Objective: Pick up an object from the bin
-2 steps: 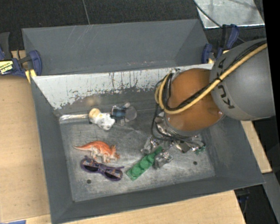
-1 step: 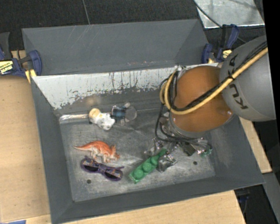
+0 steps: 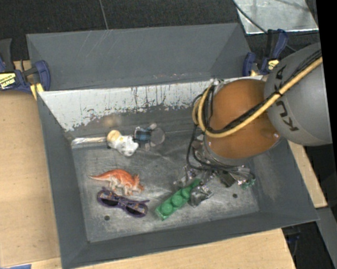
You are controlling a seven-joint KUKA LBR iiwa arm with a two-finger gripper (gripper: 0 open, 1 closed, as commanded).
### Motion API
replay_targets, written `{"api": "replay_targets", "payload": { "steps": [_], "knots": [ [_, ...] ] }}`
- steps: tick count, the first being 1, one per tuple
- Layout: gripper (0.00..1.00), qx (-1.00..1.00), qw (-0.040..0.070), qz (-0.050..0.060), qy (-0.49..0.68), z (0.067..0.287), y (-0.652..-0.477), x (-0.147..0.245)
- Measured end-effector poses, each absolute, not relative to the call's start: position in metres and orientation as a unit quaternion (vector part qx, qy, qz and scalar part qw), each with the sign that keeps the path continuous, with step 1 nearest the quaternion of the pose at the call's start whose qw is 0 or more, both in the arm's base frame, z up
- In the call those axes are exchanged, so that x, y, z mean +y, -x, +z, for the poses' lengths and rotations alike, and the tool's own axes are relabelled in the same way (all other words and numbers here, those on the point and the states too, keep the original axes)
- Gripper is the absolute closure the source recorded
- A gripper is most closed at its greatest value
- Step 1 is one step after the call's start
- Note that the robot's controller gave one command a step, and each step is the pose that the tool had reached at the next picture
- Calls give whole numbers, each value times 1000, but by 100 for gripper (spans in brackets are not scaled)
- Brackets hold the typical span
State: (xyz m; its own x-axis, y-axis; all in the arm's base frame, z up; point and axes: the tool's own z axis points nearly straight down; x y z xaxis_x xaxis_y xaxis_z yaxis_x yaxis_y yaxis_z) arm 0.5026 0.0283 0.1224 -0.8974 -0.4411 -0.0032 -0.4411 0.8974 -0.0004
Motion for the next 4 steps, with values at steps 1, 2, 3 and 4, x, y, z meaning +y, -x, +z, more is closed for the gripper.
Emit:
{"api": "replay_targets", "payload": {
  "steps": [1, 2, 3, 4],
  "knots": [
    [100, 975, -2, 0, 220, 176, -503, 34],
    [100, 976, 10, -2, 220, 167, -516, 20],
    [100, 977, -4, 1, 214, 140, -505, 25],
    [100, 978, -1, 0, 210, 200, -518, 30]
  ]
}}
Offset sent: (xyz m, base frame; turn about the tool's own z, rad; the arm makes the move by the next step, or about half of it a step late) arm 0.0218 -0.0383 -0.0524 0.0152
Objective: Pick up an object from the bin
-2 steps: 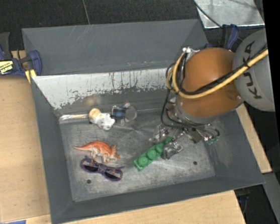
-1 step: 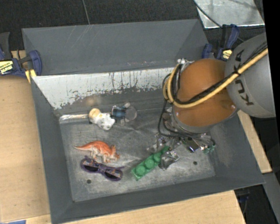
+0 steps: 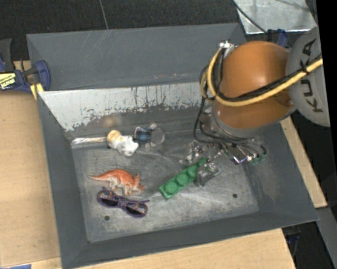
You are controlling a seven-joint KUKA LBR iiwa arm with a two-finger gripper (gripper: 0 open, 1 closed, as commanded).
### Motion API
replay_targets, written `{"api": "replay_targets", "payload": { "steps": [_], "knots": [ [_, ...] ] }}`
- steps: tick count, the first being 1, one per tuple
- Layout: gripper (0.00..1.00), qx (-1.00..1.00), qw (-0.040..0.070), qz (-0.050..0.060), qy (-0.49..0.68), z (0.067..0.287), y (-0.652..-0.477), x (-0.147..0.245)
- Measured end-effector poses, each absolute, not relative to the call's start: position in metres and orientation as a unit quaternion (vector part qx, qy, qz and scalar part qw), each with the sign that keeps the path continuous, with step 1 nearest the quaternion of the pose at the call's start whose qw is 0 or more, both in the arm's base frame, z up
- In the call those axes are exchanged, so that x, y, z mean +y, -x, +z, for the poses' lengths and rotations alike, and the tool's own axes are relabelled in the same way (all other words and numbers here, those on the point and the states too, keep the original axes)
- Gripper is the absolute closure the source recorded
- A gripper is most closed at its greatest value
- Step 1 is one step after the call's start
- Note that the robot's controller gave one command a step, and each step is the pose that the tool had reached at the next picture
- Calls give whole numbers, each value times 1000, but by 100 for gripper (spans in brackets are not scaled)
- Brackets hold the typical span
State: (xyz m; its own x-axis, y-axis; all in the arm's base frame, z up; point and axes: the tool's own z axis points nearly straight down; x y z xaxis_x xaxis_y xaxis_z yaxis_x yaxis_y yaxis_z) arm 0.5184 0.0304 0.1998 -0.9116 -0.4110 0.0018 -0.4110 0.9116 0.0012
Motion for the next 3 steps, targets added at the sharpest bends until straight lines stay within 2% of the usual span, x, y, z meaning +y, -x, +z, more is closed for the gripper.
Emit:
{"api": "replay_targets", "payload": {
  "steps": [1, 2, 3],
  "knots": [
    [100, -978, -10, 2, -208, 198, -530, 27],
    [100, -977, -5, 0, -212, 181, -527, 24],
    [100, -963, -2, 1, -270, 180, -529, 32]
  ]
}}
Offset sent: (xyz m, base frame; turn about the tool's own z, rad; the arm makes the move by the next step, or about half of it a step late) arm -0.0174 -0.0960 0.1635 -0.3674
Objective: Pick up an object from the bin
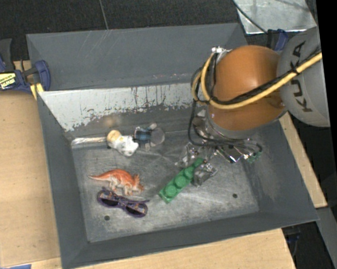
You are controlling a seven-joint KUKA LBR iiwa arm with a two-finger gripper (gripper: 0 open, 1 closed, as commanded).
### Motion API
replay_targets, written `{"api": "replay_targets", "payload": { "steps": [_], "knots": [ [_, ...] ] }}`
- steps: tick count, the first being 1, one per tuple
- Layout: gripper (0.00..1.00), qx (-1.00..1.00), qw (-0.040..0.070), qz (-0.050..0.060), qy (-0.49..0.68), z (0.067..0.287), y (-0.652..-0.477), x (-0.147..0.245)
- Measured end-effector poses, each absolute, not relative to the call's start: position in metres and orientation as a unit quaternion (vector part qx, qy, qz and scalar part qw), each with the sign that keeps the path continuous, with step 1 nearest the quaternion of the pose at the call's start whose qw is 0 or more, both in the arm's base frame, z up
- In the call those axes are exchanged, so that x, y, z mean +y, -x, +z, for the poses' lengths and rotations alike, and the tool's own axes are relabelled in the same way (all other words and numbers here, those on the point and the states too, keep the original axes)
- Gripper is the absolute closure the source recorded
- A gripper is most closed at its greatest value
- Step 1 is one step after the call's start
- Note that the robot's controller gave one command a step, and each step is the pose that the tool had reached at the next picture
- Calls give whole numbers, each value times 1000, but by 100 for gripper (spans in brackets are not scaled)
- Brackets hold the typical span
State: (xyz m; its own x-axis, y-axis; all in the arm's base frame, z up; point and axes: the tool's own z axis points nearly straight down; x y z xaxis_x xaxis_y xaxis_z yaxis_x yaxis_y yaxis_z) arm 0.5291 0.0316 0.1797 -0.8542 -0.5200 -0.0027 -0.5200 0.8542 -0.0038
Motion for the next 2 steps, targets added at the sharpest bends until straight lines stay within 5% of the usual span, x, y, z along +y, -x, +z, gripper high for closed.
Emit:
{"api": "replay_targets", "payload": {
  "steps": [2],
  "knots": [
    [100, 964, -1, 1, 267, 230, -529, 30]
  ]
}}
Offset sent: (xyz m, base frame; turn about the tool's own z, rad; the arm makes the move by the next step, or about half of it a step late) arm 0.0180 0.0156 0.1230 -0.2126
